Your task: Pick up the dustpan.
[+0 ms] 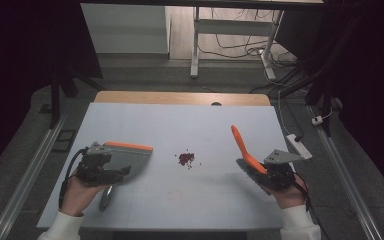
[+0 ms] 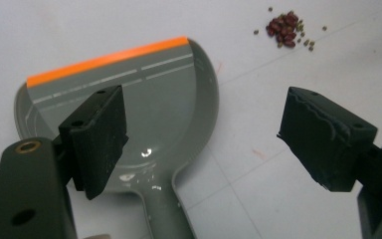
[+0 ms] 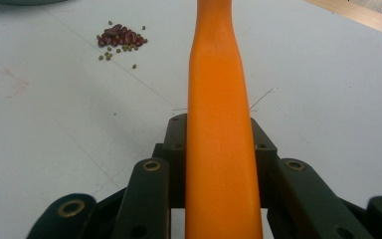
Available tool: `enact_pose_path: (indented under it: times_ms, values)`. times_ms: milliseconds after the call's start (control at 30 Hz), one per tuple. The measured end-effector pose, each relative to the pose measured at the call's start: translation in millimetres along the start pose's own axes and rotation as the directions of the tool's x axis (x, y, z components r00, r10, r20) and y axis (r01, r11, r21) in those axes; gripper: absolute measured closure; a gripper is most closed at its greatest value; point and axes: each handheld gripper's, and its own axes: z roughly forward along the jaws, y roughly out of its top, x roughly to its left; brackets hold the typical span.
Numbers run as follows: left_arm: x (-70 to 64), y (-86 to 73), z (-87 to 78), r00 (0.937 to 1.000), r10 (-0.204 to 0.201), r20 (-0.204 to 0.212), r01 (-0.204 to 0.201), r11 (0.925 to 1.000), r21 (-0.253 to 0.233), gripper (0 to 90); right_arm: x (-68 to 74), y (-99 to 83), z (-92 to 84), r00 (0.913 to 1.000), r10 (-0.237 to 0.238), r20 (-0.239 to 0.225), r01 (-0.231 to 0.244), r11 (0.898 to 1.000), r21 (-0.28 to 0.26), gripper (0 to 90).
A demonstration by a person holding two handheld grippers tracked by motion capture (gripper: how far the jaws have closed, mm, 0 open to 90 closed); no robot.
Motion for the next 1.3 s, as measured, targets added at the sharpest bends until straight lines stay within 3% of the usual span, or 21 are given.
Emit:
enact_pose_path:
  times_ms: [167,267,400,433,633,700,733,967,1133,1300]
  values:
    - [0.4,-3.2,2.4,0.9999,0.002,-0.016,-0.001,0.9989,0.047,19.3,-0.5,-0.6,0.9,1.0000,-0.003,0.001,0.003,1.000,0.005,70.0]
    - [5.4,-7.1,5.4,0.9988,-0.042,-0.025,0.043,0.9956,0.083,19.7,-1.6,-0.7,0.9,1.0000,-0.002,0.003,0.002,1.000,0.005,70.0]
    - [14.2,-14.6,11.9,0.9924,-0.123,0.011,0.119,0.9808,0.154,19.8,-1.3,-1.3,1.8,1.0000,0.002,0.005,-0.002,1.000,0.004,70.0]
    - [17.6,-18.7,14.3,0.9896,-0.144,0.001,0.142,0.9750,0.171,19.8,-1.0,-1.6,2.3,1.0000,-0.001,0.004,0.001,1.000,0.007,69.9]
    - [24.1,-28.0,18.9,0.9847,-0.170,-0.036,0.174,0.9624,0.208,19.9,-0.9,-2.1,3.5,1.0000,-0.004,0.004,0.004,1.000,0.012,69.9]
    - [24.9,-32.0,23.2,0.9840,-0.176,-0.029,0.177,0.9495,0.259,20.0,-0.4,-2.2,4.3,1.0000,-0.002,0.004,0.001,1.000,0.015,70.0]
    - [24.4,-33.2,24.6,0.9843,-0.175,-0.025,0.175,0.9476,0.267,20.0,0.1,-2.2,4.8,1.0000,-0.002,0.004,0.002,1.000,0.017,70.0]
    - [25.5,-36.3,34.7,0.9833,-0.180,-0.026,0.180,0.9395,0.292,22.2,2.1,-2.1,8.3,0.9998,-0.017,0.004,0.017,0.999,0.030,70.0]
    - [28.2,-39.5,43.5,0.9765,-0.215,-0.019,0.210,0.9262,0.313,29.2,3.4,-2.5,11.0,0.9998,-0.021,0.002,0.021,0.999,0.040,69.9]
    - [31.8,-40.9,49.0,0.9713,-0.238,0.001,0.226,0.9232,0.311,32.5,4.4,-2.7,12.9,0.9997,-0.025,-0.003,0.025,0.999,0.044,70.0]
